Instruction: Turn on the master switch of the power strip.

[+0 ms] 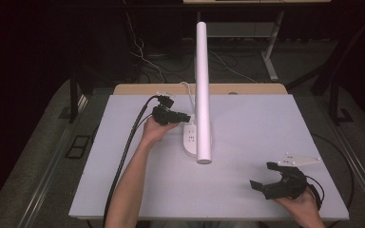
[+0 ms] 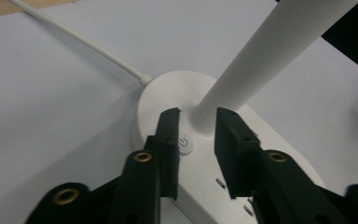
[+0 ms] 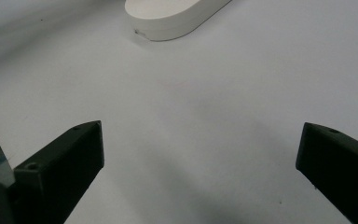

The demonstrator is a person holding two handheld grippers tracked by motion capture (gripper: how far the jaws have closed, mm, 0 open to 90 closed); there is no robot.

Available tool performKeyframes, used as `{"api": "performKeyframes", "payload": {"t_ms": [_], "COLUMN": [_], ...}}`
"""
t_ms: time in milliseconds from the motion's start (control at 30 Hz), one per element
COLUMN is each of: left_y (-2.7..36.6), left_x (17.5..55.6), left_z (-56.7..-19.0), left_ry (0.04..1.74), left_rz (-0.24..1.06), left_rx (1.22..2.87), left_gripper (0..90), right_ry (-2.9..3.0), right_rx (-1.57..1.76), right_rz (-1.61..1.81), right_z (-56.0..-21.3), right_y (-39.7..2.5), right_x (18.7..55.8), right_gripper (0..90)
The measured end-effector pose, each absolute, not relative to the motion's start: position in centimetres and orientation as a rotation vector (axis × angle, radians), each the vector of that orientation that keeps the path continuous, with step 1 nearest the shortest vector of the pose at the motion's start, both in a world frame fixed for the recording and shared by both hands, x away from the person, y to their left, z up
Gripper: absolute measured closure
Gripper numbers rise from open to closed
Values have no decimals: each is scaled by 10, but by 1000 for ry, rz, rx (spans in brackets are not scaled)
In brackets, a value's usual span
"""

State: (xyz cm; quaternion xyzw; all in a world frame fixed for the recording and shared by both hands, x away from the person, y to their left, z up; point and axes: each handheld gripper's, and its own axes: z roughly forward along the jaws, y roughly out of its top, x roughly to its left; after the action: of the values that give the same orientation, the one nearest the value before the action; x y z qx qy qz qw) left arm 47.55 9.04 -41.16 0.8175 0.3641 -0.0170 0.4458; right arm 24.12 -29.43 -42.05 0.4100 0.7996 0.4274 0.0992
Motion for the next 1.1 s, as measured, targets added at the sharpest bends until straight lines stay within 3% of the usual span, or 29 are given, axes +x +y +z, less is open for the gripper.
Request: {"api": "performKeyframes", "payload": {"t_ms": [100, 267, 500, 567, 1100], "left_y": [89, 85, 81, 75, 72], "left_x": [476, 475, 476, 475, 477], "left_z": [-413, -416, -422, -424, -433], "left_ry": [906, 924, 919, 977, 1023], "left_rz": [-39, -41, -34, -34, -73], "left_rx": [2034, 2043, 2074, 1995, 1931], "left_gripper": [812, 892, 894, 894, 895], "right_ry": [2368, 2372, 2383, 2384, 2394], "right_rx": [1219, 1224, 1210, 1202, 1202], "right_rz": [1264, 1263, 1256, 1253, 1246], "right_z": [-420, -421, -421, -422, -422], "right_y": [-294, -293, -292, -291, -290], "right_x": [241, 241, 241, 241, 241], "right_gripper": [3, 3, 3, 3, 3]}}
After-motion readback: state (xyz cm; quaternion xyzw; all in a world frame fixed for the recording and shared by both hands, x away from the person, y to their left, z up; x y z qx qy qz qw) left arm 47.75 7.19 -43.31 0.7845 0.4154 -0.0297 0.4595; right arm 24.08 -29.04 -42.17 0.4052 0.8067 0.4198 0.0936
